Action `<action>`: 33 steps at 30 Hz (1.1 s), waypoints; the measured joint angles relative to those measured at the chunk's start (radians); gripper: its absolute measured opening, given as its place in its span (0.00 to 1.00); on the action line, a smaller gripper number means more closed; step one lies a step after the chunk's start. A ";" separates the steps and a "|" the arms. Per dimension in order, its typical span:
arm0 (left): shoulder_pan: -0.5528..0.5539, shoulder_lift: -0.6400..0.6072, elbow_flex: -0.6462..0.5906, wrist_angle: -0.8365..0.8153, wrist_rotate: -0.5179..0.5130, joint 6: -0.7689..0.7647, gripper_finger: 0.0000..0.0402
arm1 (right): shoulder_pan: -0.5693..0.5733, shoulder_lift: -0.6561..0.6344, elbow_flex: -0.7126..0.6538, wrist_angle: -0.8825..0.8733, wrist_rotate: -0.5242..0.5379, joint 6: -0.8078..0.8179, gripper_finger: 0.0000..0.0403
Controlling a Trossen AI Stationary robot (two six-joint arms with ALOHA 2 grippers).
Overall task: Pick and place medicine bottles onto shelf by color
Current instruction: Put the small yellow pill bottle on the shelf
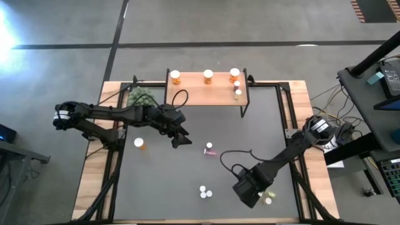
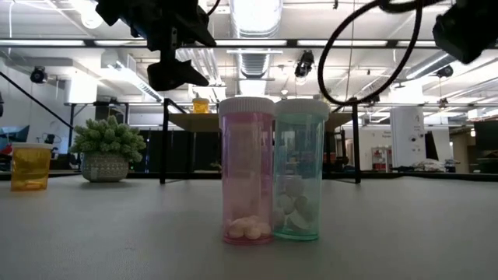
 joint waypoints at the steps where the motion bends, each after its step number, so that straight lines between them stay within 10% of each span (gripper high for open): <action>1: 0.000 0.000 0.000 0.000 0.000 -0.001 0.73 | 0.002 0.009 -0.001 0.002 0.000 -0.008 0.54; 33: 0.000 0.000 0.000 0.000 0.000 -0.004 0.73 | 0.022 0.056 -0.003 0.029 -0.027 -0.060 0.28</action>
